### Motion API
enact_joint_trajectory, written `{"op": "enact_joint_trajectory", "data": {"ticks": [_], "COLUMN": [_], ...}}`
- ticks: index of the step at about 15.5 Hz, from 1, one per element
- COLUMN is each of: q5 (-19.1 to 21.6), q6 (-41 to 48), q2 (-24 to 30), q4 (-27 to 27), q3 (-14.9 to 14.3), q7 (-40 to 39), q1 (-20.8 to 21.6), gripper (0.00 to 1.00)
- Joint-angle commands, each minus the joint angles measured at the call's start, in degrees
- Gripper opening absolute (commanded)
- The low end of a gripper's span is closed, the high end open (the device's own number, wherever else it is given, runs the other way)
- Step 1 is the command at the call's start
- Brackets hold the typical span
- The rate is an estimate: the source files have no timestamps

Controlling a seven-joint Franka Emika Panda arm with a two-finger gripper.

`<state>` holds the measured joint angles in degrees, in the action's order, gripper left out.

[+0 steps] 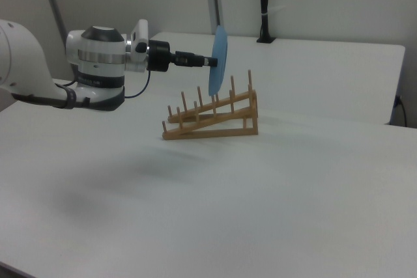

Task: Place plate in plate rack
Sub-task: 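Lower the upright plate between the rack pegs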

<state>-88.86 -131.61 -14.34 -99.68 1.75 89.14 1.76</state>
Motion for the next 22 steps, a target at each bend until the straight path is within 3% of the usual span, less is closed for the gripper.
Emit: {"op": "enact_joint_trajectory", "data": {"ticks": [1, 5, 22], "q5": [-3.9, -8.9, -11.2], "q6": [3.9, 7.4, 7.6], "q2": [-4.3, -7.1, -11.4], "q4": [5.2, 6.1, 6.4], "q3": [-0.4, -0.4, -0.4], "q7": [8.0, 16.1, 19.1], "q1": [1.1, 2.4, 4.7], "gripper": [0.00, 0.00, 0.00]}}
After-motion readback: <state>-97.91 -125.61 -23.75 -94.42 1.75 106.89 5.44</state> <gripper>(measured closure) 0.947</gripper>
